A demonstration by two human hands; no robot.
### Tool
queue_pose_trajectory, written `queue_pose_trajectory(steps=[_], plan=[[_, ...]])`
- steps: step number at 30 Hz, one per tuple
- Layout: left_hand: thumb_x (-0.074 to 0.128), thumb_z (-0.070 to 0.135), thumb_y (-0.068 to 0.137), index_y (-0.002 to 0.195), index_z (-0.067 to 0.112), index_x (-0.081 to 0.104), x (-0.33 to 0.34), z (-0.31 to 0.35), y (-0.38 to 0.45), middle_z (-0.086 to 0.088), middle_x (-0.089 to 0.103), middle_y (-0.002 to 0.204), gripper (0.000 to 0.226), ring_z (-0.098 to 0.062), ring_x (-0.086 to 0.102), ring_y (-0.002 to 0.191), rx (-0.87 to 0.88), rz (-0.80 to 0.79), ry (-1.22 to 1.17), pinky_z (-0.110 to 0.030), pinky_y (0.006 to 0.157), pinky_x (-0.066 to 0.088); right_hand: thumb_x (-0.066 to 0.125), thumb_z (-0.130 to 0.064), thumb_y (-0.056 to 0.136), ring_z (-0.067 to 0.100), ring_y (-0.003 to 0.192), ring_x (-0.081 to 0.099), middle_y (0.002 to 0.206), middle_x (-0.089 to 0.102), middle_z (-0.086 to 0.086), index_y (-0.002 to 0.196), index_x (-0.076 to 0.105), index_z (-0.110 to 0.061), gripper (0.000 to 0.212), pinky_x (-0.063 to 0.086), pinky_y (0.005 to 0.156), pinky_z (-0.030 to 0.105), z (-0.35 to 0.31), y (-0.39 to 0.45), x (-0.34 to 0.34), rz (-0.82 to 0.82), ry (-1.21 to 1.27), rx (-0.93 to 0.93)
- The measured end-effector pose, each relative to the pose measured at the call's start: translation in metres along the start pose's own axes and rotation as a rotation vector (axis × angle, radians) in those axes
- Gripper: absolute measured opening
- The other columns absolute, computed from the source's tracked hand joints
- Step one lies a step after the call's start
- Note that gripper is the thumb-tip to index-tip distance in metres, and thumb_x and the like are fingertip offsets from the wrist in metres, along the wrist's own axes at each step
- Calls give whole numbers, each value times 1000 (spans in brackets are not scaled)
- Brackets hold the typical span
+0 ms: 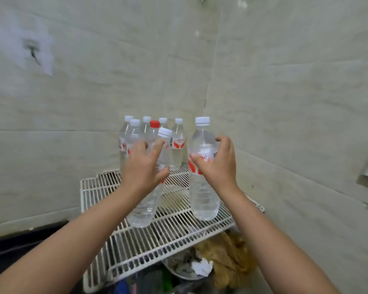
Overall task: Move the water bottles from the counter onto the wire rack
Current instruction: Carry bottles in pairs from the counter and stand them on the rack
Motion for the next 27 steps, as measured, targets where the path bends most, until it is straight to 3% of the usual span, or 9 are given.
queue_pose_trajectory(steps=[5, 8, 12, 13, 16, 19, 22, 24, 27], plan=[[76, 17, 71, 131, 8, 51, 59, 11, 25, -28, 53, 108, 66, -41, 54, 95, -173, 39, 48, -32, 65, 37, 78, -21, 69, 27, 111, 48, 117, 51, 13, 116, 45, -2, 60, 35, 87, 26, 72, 48, 30, -85, 94, -27], [70, 25, 78, 138, 15, 41, 89, 14, 46, -22, 46, 120, 67, -35, 48, 106, -247, 19, 104, -29, 71, 35, 78, -21, 69, 27, 114, 46, 119, 50, 14, 118, 45, -1, 63, 32, 87, 24, 101, 71, 49, -124, 133, -25], [69, 31, 78, 139, 20, 36, 118, 16, 68, -18, 43, 121, 70, -29, 46, 108, -333, 30, 149, -34, 81, 50, 77, -22, 71, 27, 116, 45, 121, 49, 15, 121, 43, 0, 65, 30, 85, 23, 130, 93, 74, -161, 170, -8], [71, 31, 76, 138, 21, 36, 124, 18, 73, -18, 44, 120, 73, -29, 48, 106, -340, 44, 186, -32, 77, 50, 77, -21, 70, 28, 117, 44, 121, 49, 16, 121, 43, 0, 65, 31, 86, 24, 135, 99, 79, -161, 189, 4], [88, 23, 51, 119, 20, 39, 143, 16, 87, -25, 57, 96, 84, -38, 60, 81, -314, 59, 190, -27, 48, 44, 78, -19, 70, 30, 117, 44, 123, 48, 18, 122, 43, 1, 66, 35, 90, 30, 149, 113, 94, -155, 223, 64], [92, 21, 43, 113, 19, 38, 159, 8, 89, -28, 59, 90, 88, -40, 62, 72, -351, 63, 186, -28, 42, 49, 78, -19, 70, 32, 117, 44, 123, 48, 20, 123, 43, 2, 67, 36, 91, 33, 163, 121, 106, -162, 223, 97], [82, 25, 63, 117, 28, 23, 166, -1, 86, -30, 50, 114, 80, -42, 55, 97, -462, 80, 133, -39, 62, 53, 77, -23, 71, 32, 119, 43, 127, 46, 19, 126, 40, 1, 70, 38, 91, 33, 174, 127, 110, -189, 202, 92], [74, 32, 73, 117, 34, 14, 166, -7, 84, -26, 41, 124, 73, -37, 45, 109, -502, 96, 133, -35, 71, 44, 76, -26, 73, 30, 118, 42, 126, 45, 19, 126, 39, 0, 70, 37, 87, 30, 175, 127, 110, -213, 162, 56], [68, 38, 78, 136, 32, 21, 165, -9, 82, -18, 35, 131, 75, -30, 38, 118, -524, 53, 169, -32, 82, 44, 74, -31, 74, 28, 117, 43, 126, 45, 17, 127, 39, -3, 69, 38, 87, 29, 172, 124, 108, -238, 116, 14]])
Point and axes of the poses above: each hand's wrist, its own y-axis towards the middle knuckle, its own x-axis out of the palm, z = x × y, the point moved 3 cm from there along y, towards the middle knuckle
